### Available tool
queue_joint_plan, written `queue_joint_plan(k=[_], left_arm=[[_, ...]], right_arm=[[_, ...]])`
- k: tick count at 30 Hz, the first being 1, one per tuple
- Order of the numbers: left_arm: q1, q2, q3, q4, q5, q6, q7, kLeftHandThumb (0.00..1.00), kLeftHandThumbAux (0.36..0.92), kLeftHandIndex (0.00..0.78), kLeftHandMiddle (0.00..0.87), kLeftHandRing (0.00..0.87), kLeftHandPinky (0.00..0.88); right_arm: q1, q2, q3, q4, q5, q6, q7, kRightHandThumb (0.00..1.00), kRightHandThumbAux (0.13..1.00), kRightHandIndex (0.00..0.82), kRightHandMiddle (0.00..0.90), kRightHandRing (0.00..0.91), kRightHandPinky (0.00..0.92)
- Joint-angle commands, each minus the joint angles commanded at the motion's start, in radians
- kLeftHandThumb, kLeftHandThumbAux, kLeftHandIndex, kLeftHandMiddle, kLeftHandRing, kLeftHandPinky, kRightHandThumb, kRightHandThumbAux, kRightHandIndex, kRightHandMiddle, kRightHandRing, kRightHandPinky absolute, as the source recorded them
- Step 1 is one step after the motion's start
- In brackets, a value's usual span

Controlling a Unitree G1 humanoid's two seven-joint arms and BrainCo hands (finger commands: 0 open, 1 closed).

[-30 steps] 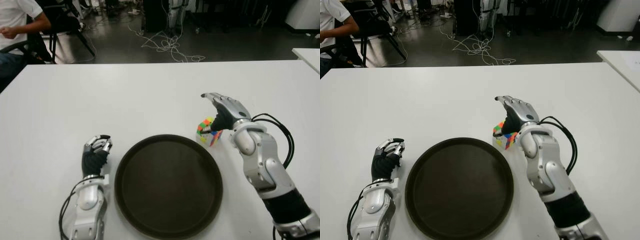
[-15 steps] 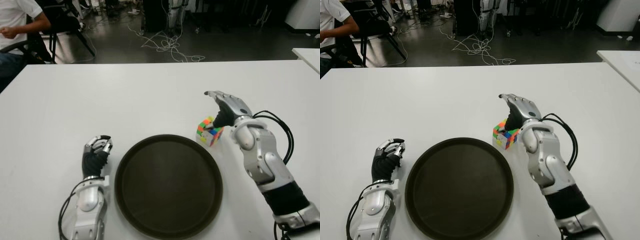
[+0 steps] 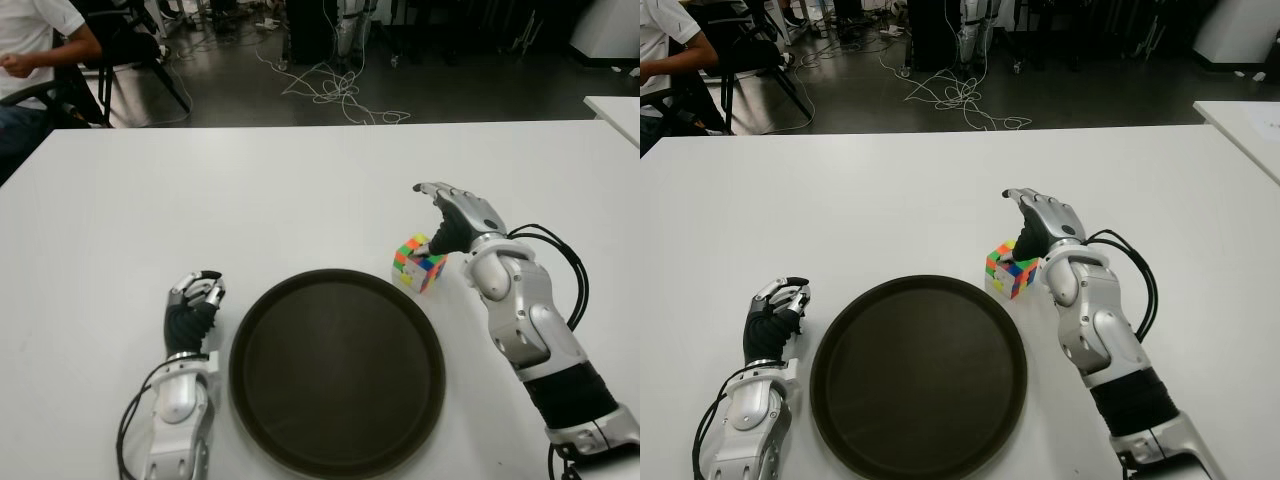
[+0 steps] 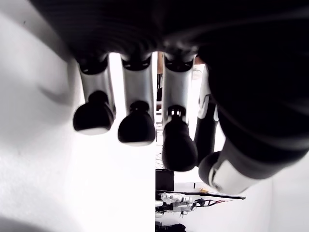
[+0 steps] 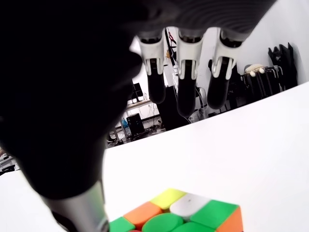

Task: Pick up the Rubik's Cube and put it in the plate

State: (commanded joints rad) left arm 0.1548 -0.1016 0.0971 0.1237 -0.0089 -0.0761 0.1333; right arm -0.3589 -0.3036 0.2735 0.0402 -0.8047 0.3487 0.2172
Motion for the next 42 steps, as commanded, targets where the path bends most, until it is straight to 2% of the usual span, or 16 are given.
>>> queue_joint_plan(k=[7, 18, 26, 29, 35, 42], left_arm=[[-0.003, 0.000, 0.002, 0.013, 0.004, -0.020, 0.003, 0.713, 0.705, 0.444, 0.791, 0.820, 0.821], [0.002, -0.003, 0.002, 0.003, 0.013, -0.012, 0.012, 0.712, 0.705, 0.444, 0.786, 0.815, 0.817], [0.003, 0.004, -0.004, 0.000, 0.017, -0.018, 0.002, 0.711, 0.706, 0.444, 0.797, 0.823, 0.825], [0.004, 0.015, -0.009, 0.002, 0.019, -0.019, -0.013, 0.710, 0.706, 0.444, 0.801, 0.824, 0.821], [0.005, 0.036, -0.020, -0.004, 0.028, 0.001, -0.033, 0.709, 0.706, 0.444, 0.810, 0.824, 0.815], [0.008, 0.027, -0.019, -0.042, 0.029, 0.070, -0.013, 0.710, 0.705, 0.444, 0.815, 0.829, 0.831]], right_arm=[[0.002, -0.003, 0.004, 0.018, 0.013, -0.015, -0.009, 0.000, 0.904, 0.173, 0.176, 0.206, 0.245], [0.006, -0.003, 0.018, 0.011, 0.007, 0.019, 0.026, 0.000, 0.872, 0.140, 0.167, 0.200, 0.219], [0.013, 0.020, 0.015, 0.020, 0.025, 0.046, 0.015, 0.000, 0.866, 0.148, 0.176, 0.218, 0.254], [0.019, 0.032, 0.018, 0.005, 0.025, 0.061, 0.013, 0.000, 0.860, 0.143, 0.174, 0.217, 0.239], [0.019, 0.026, 0.021, 0.003, 0.031, 0.056, 0.021, 0.000, 0.859, 0.158, 0.177, 0.213, 0.236], [0.028, 0.015, 0.038, -0.011, 0.033, 0.048, 0.029, 0.000, 0.889, 0.171, 0.187, 0.221, 0.252]])
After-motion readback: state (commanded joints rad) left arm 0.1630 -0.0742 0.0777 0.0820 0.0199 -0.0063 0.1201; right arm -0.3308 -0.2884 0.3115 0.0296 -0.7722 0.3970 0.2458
